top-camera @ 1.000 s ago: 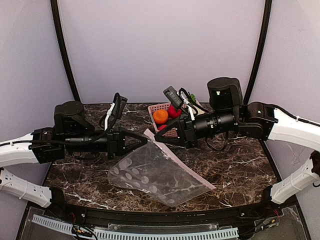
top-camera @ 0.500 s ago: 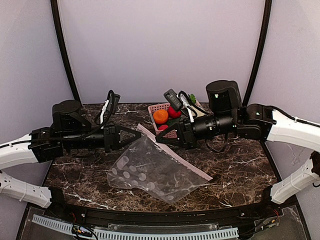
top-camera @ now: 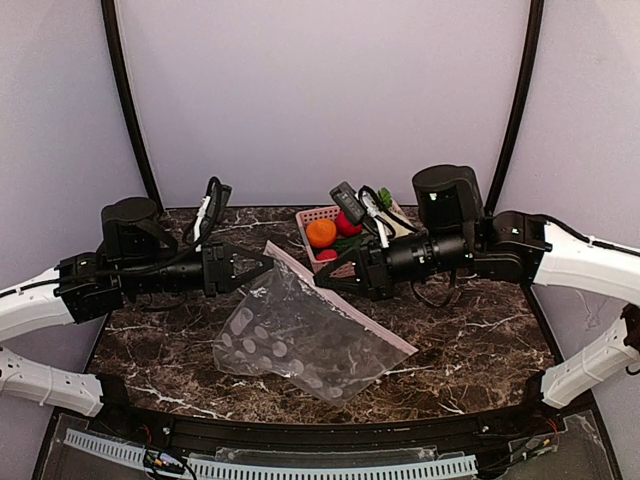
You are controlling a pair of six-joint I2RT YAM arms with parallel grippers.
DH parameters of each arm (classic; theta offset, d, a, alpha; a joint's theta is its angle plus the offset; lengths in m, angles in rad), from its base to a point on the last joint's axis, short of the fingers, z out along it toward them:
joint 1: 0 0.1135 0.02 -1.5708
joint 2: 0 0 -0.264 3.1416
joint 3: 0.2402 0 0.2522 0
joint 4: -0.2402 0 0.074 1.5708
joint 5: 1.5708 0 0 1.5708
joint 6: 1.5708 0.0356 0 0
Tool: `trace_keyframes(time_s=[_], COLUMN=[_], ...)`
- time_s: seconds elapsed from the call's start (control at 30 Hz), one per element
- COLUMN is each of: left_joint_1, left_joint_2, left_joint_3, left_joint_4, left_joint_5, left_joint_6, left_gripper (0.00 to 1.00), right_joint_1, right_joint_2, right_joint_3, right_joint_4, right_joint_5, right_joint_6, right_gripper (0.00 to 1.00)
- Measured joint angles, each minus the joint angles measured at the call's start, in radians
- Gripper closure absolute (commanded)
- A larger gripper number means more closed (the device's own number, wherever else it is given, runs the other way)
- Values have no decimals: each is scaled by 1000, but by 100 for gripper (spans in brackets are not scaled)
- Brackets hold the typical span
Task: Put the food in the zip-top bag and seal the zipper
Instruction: Unzip the zipper from the zipper food storage bag.
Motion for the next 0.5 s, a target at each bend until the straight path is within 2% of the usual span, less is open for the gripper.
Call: trace_keyframes(time_s=[0.5], left_joint_1=[87], left_joint_2=[-10], left_joint_3=[0], left_joint_4=[-63], left_joint_5=[27], left_joint_6=[1], left_gripper=[99], right_joint_1=[0], right_joint_2=[-8], right_joint_3=[-30], right_joint_4=[0], right_joint_5=[24], right_joint_6=[6], right_gripper=[100])
